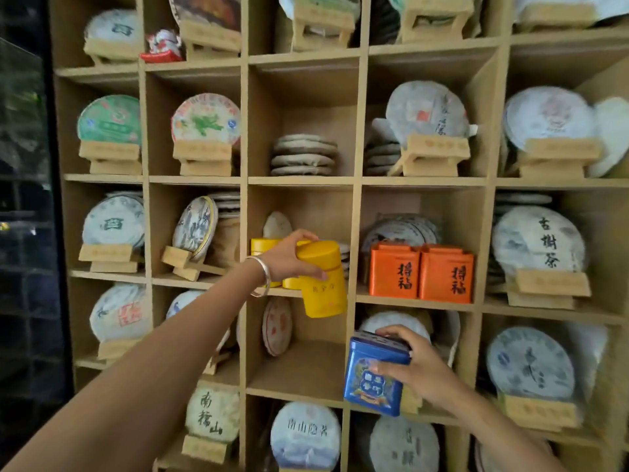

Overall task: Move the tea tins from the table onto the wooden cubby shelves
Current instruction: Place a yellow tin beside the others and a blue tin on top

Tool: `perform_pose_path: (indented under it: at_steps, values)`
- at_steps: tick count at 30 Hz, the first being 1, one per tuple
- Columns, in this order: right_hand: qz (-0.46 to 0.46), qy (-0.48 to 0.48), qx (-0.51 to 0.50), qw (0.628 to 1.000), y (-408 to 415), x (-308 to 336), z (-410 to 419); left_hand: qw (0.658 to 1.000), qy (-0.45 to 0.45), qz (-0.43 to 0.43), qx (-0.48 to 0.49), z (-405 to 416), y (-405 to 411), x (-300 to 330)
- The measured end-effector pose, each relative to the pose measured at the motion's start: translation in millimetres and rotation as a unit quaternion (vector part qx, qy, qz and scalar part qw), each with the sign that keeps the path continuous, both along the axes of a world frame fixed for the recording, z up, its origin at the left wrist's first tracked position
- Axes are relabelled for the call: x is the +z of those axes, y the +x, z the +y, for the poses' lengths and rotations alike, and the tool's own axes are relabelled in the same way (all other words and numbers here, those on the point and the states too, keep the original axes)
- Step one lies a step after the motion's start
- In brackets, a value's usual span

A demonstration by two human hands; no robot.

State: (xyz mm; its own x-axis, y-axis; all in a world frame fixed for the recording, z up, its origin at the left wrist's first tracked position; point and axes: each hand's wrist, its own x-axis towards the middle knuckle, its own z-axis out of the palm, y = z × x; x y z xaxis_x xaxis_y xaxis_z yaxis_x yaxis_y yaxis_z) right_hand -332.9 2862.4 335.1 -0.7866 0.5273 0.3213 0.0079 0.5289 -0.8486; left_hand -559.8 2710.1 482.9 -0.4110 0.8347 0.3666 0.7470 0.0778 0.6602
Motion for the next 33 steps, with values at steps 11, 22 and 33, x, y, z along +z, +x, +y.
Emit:
perform_pose_path:
  at_steps: [11, 22, 33]
  values:
    - [-0.037, -0.003, 0.032, 0.999, -49.0, -11.7, 52.8, 0.999, 0.004, 0.049, -0.014, 71.7, -56.1, 58.5]
    - [-0.043, -0.016, 0.022, 0.999, -74.5, -3.9, 56.1, 0.997, -0.015, 0.049, -0.061, 105.2, -85.7, 66.5]
    - [-0.058, -0.015, 0.016, 0.998, -88.6, -17.1, 49.6, 0.976, -0.132, 0.165, -0.045, 135.6, -96.6, 57.7]
